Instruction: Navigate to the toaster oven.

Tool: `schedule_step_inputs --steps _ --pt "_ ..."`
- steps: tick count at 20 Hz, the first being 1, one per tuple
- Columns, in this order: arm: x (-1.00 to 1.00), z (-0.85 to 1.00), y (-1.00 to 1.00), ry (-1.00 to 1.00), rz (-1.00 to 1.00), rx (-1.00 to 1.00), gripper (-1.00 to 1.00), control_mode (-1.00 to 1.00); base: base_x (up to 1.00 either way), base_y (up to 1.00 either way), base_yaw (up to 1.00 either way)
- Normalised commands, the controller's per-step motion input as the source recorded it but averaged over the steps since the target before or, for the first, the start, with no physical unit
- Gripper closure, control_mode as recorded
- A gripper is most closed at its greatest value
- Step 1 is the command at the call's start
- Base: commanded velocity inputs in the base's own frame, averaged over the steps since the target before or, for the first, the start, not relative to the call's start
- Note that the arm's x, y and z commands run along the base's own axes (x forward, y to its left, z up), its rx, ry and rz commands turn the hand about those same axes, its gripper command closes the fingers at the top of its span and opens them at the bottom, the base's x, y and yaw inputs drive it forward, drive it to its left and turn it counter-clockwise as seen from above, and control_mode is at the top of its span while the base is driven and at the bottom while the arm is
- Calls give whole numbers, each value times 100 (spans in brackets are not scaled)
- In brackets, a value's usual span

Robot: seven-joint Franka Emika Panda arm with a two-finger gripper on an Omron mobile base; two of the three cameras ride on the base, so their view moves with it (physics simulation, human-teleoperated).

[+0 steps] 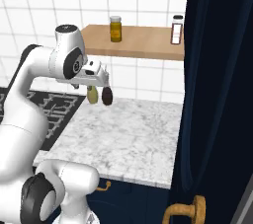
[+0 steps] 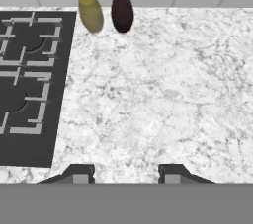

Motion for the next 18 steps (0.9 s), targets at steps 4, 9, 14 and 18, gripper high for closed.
schedule_step_inputs --steps 4,9,14,18 --pt "-40 -9 0 0 0 0 -100 -100 0 0 0" --pt "-90 -26 0 -1 2 0 -100 -100 0 0 0" --pt "-41 -28 0 -1 0 0 -100 100 -15 0 4" --pt "0 0 0 0 0 0 -100 100 -36 8 38"
